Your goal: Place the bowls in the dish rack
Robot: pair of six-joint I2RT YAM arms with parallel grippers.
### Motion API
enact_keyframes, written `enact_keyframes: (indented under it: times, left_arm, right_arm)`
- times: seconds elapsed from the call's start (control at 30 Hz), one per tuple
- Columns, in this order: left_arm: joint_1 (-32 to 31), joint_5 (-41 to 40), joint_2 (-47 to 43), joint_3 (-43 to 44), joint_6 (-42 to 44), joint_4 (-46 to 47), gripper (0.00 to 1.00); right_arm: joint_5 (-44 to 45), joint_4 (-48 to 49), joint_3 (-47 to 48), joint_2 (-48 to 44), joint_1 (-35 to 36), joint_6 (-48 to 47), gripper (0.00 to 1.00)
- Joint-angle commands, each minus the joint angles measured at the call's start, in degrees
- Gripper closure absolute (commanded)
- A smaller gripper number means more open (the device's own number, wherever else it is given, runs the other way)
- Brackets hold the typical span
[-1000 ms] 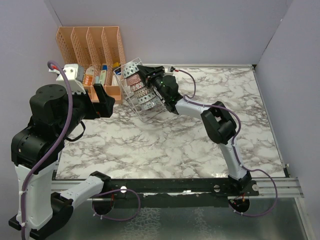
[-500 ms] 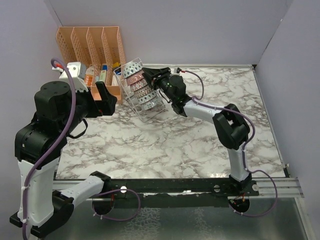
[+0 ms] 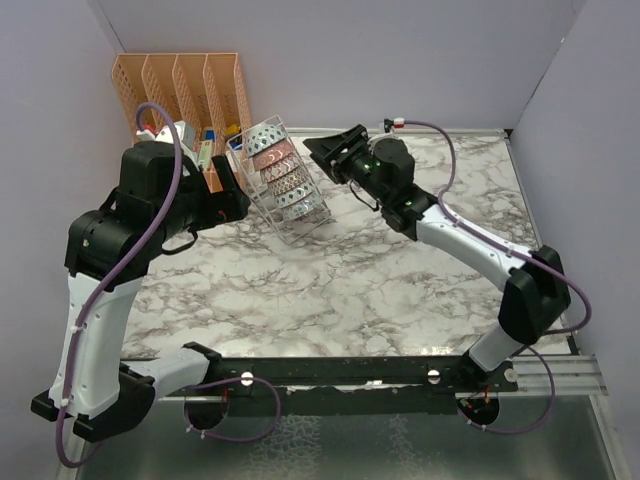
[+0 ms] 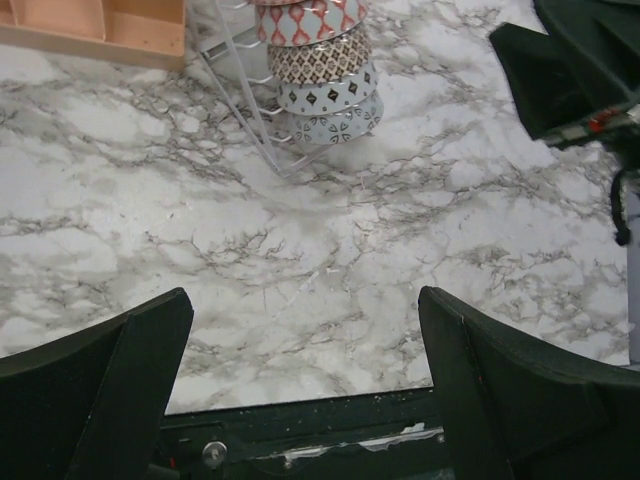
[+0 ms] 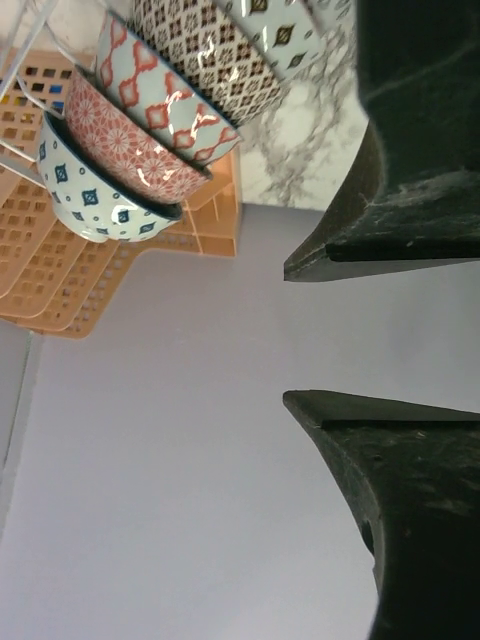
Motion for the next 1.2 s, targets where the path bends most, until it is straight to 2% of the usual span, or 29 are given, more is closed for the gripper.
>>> enact_keyframes:
  times: [0.0, 0.13, 0.27, 0.47, 0.53, 0.57, 0.6, 0.87, 1.17]
  left_arm:
    - [-0.3, -9.4, 1.0, 1.4, -9.0, -5.1, 0.01]
    - [-0.3, -15.0, 1.7, 1.6, -13.4, -6.4, 0.01]
    - [-0.3, -18.5, 2.0, 0.0, -16.3, -7.4, 0.01]
    - [-0.3, -21.6, 1.1, -3.7, -18.9, -7.2, 0.01]
    - [-0.3, -22.0, 1.1, -4.3, -19.0, -7.1, 0.01]
    - [-0.3, -22.2, 1.1, -4.4, -19.3, -7.1, 0.01]
    - [-0.3, -22.4, 1.2, -4.6, -19.7, -7.1, 0.01]
    - [-0.3, -21.3, 1.3, -6.3, -21.2, -5.9, 0.01]
    - [-0.3, -21.4, 1.1, -7.9, -19.1, -5.2, 0.01]
  right_arm:
    - [0.2, -21.9, -0.4, -8.6, -0.2, -16.2, 0.50]
    - [4.7, -34.3, -1.3, -16.3, -0.2, -25.6, 0.42]
    - [9.7, -44.7, -1.0, -22.5, -0.2, -33.2, 0.30]
    - [13.2, -52.3, -1.8, -28.1, -0.2, -38.3, 0.20]
    - [13.8, -54.1, -1.9, -29.2, -0.2, -39.0, 0.13]
    - [14.2, -55.1, -1.8, -29.8, -0.2, -39.5, 0.03]
    - [14.5, -56.0, -1.7, -30.3, -0.2, -39.9, 0.00]
    - [16.2, -61.2, -1.0, -33.7, -0.2, -43.4, 0.00]
    - [16.3, -65.1, -0.3, -34.2, -0.2, -45.0, 0.00]
